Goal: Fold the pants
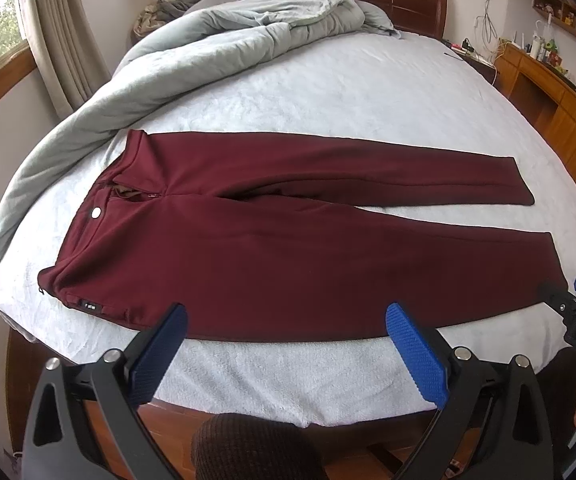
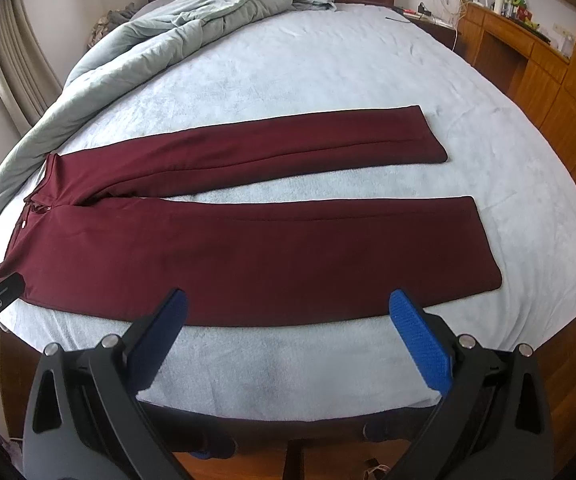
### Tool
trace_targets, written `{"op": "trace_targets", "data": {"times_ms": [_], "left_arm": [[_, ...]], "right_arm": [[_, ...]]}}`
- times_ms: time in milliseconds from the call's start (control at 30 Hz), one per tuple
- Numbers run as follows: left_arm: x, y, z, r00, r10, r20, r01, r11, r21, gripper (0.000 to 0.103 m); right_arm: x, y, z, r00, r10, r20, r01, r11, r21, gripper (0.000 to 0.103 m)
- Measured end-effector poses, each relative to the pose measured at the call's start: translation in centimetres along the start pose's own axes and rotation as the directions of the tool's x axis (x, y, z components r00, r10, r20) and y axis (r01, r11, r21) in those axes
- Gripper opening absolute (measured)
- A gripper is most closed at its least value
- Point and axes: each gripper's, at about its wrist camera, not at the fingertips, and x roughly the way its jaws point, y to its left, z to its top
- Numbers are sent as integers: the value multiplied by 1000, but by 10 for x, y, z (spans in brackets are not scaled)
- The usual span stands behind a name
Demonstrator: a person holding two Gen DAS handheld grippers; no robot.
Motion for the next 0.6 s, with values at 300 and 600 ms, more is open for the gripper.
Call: {"op": "trace_targets", "data": {"times_ms": [300, 600], "left_arm": [[1, 2, 2, 1000, 1, 0, -1, 1000, 0, 99], [1, 1, 2, 1000, 5, 3, -5, 1000, 1, 99]], "right_arm": [[1, -1, 1, 1000, 4, -6, -4, 1000, -3, 100], [0, -2, 0, 1000, 5, -5, -5, 1000, -1, 100]]}}
